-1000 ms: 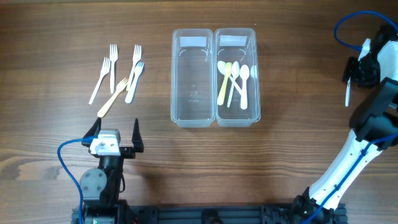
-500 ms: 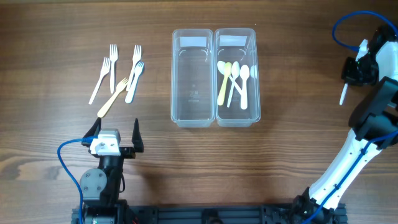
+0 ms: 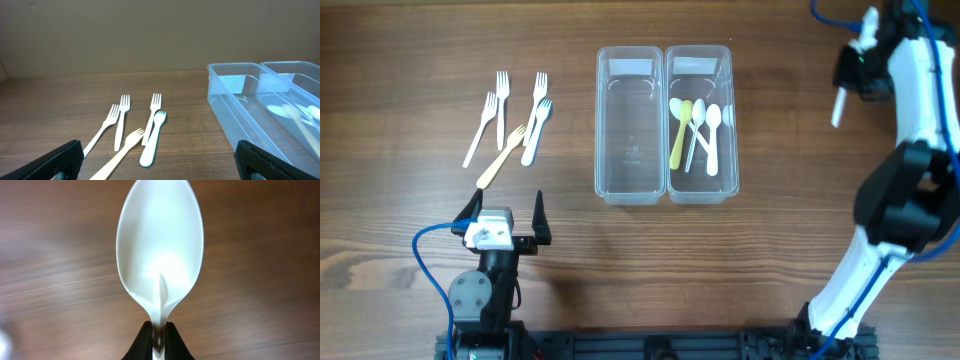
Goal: Pack container
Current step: 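Carry the white spoon over and release it into the right container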
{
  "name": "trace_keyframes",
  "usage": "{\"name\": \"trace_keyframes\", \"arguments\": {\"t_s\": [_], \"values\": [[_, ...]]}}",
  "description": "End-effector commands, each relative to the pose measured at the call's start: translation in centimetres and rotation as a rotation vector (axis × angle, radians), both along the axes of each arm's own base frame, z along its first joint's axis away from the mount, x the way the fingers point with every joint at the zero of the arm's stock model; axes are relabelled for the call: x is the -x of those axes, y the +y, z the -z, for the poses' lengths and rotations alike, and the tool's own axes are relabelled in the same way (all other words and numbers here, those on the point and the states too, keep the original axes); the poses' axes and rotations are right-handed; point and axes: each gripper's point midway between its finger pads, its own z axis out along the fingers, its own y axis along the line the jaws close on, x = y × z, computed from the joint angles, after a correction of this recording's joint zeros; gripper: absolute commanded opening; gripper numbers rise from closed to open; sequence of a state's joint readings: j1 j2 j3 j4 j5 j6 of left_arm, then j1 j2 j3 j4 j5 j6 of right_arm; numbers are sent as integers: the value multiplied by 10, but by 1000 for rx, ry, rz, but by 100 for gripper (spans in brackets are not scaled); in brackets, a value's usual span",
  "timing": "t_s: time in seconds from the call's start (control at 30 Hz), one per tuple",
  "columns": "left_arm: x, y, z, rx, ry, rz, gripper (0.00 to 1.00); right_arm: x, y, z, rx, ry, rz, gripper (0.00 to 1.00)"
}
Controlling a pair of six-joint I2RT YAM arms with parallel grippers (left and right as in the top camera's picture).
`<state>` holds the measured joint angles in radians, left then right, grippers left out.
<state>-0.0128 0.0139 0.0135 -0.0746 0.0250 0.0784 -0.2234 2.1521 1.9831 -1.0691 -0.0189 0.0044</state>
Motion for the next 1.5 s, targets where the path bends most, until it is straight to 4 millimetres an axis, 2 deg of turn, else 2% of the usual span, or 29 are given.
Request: {"name": "trace_keyframes", "arguments": {"t_s": [0.0,0.1,0.2,0.3,0.4,0.5,0.6,0.73,0.9,1.0,1.03,1.07,1.13,1.27,1.37,1.47], "values": [[0,0,2,-21,0,7,100,-1,67,-66,-79,-128,-41,4],[0,0,2,-21,0,7,100,8,112,-82,-107,-134,-94,5],[0,0,2,-21,0,7,100,18,152,-79,-131,-96,-152,4],[0,0,2,-21,0,7,100,26,191,-72,-142,-69,-212,4],[0,0,2,-22,0,7,100,28,218,-63,-146,-59,-255,4],[0,0,2,-21,0,7,100,34,245,-49,-147,-36,-310,4],[0,0,2,-22,0,7,100,42,269,-27,-141,1,-352,4],[0,0,2,-21,0,7,100,50,284,5,-120,40,-366,4],[0,0,2,-21,0,7,100,58,285,47,-109,88,-351,4],[0,0,2,-21,0,7,100,60,283,57,-105,99,-353,8],[0,0,2,-21,0,7,100,60,283,57,-103,99,-360,11],[0,0,2,-22,0,7,100,60,283,57,-100,98,-359,21],[0,0,2,-21,0,7,100,59,283,56,-98,91,-370,34],[0,0,2,-21,0,7,100,56,284,47,-96,77,-384,39],[0,0,2,-21,0,7,100,48,284,18,-101,40,-384,42],[0,0,2,-22,0,7,100,35,273,-20,-114,-23,-347,43]]}}
